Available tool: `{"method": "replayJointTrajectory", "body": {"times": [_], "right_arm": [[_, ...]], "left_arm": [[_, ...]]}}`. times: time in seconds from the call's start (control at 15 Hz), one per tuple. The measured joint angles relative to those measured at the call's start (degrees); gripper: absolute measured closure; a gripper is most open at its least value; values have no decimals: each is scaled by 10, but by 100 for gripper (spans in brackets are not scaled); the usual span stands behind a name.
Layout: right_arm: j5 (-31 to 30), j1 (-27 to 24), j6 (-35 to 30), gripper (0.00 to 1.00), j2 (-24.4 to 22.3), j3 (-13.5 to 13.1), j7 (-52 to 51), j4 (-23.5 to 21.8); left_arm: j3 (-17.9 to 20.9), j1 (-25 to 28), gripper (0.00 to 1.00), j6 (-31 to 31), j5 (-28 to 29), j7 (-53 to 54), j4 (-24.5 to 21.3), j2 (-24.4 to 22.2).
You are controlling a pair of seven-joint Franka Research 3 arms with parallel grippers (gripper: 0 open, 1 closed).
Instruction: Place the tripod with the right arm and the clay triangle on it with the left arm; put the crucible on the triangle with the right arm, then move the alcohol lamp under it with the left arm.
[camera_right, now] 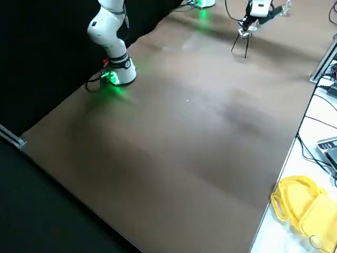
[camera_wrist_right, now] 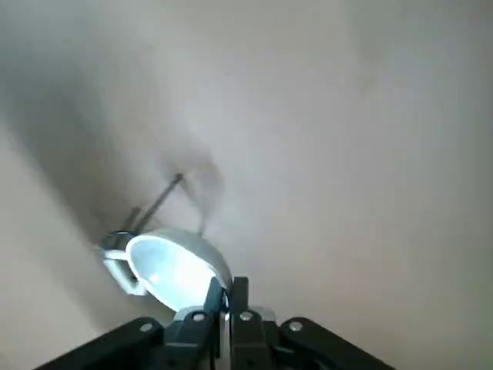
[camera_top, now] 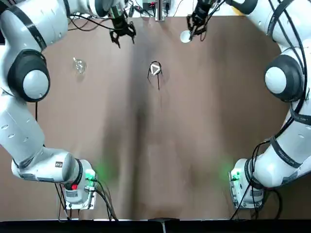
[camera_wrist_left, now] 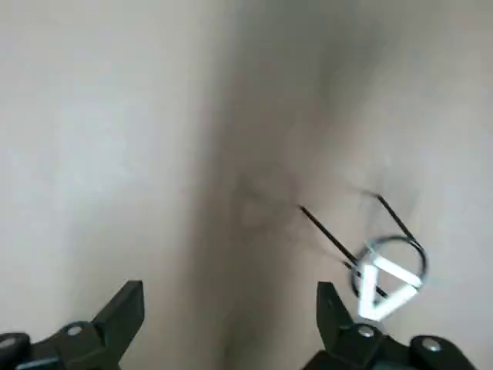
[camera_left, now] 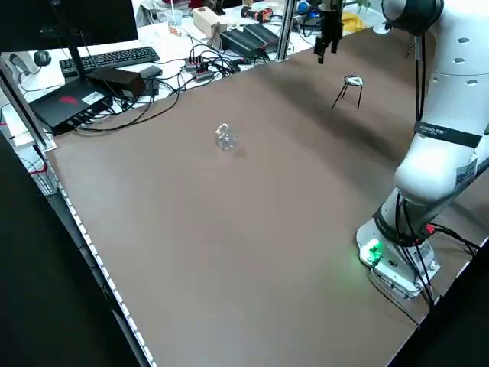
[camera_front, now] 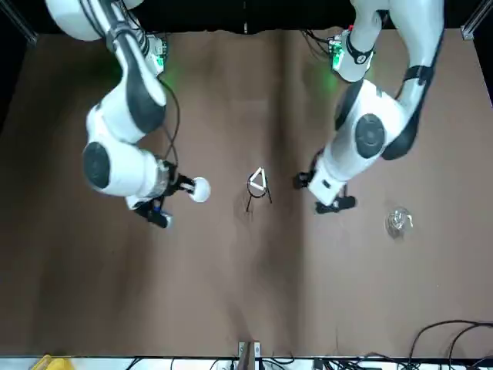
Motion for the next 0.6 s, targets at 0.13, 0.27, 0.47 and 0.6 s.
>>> {"method": "replayJointTrajectory", "body": {"times": [0.13,0.27,0.47,0.6], "right_arm": [[7,29,34,94,3,0,51,0],[18,54,72,94,13,0,95,0],[33,85,135,94,44,0,146,0],[46,99,145,94,63,0,159,0]], "left_arm": [[2,32,1,-1,25,11,0,0],[4,74,1,-1,42,50,-1,2],[6,144,1,-1,47,147,-1,4],[6,184,1,-1,47,208,-1,6]]}}
